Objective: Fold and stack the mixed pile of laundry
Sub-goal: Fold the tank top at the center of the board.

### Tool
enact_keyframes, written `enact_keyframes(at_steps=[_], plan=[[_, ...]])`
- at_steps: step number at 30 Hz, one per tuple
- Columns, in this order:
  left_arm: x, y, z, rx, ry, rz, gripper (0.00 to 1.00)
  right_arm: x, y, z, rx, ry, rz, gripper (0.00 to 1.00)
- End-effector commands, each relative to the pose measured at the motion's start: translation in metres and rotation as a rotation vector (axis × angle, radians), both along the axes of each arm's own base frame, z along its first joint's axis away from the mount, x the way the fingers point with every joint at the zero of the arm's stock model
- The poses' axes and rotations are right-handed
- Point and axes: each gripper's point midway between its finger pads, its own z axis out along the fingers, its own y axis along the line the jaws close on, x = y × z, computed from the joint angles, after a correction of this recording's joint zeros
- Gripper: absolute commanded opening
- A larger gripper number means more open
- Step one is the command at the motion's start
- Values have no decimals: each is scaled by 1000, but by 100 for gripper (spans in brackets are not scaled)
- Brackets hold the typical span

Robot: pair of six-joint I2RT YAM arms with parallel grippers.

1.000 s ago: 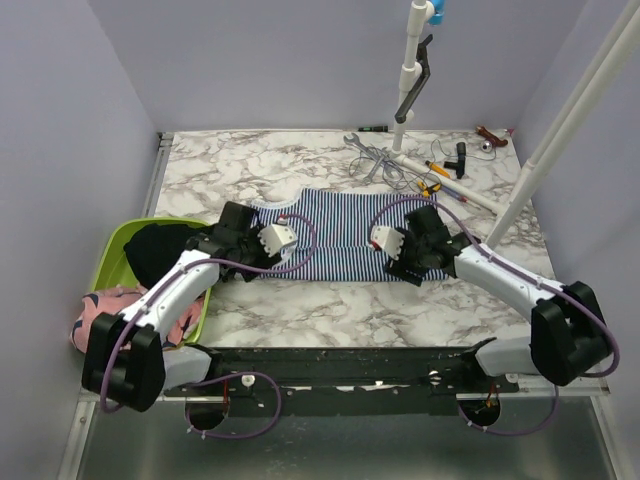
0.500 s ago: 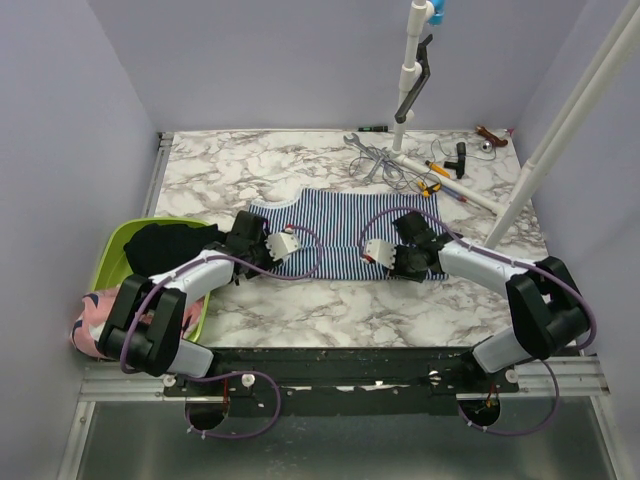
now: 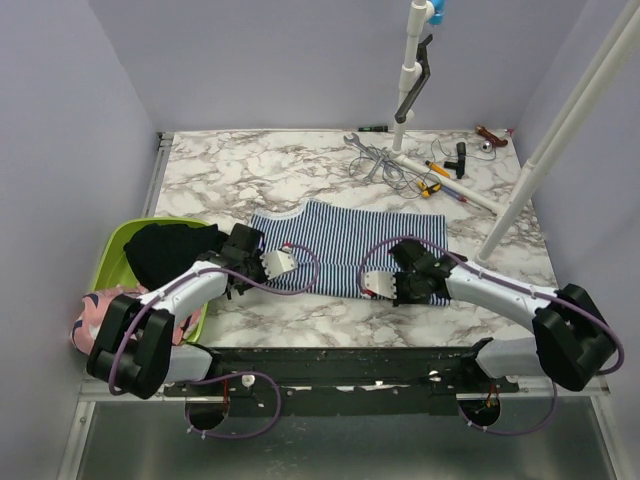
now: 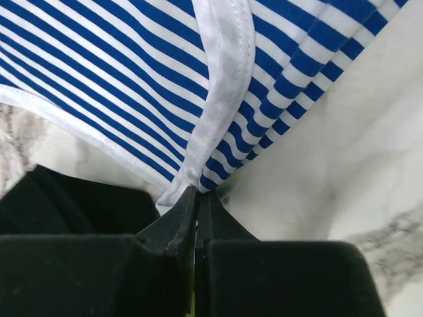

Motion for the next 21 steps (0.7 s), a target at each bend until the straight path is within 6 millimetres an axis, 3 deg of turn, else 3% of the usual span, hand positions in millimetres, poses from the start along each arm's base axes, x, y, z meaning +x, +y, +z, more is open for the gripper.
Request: enact_keyframes(at_steps=[1,5,6,9,12,16,19,21], plan=[[-48,1,-6,-9,140,-25,6,-43,-25,4,-72,94,45,1],[-63,-6,-4,-22,157,-51,17,-60,-31,5,-66,123,57,1],[-63,-7,-4,-22,155,-51,22,-60,-31,6,-61,111,59,6],[-57,-6,0,-18,137,-36,46,-51,-24,13,-3,40,23,51],[-34,-7,25,-32,82,8,59,-20,7,47,191,-105,-104,73],[-1,-38,87,-193,52,22,66,36,40,101,385,-252,-270,82],[30,-71,128,-327,52,39,69,86,37,122,462,-278,-394,81],[55,-89,141,-378,80,81,69,117,24,127,499,-284,-444,80]])
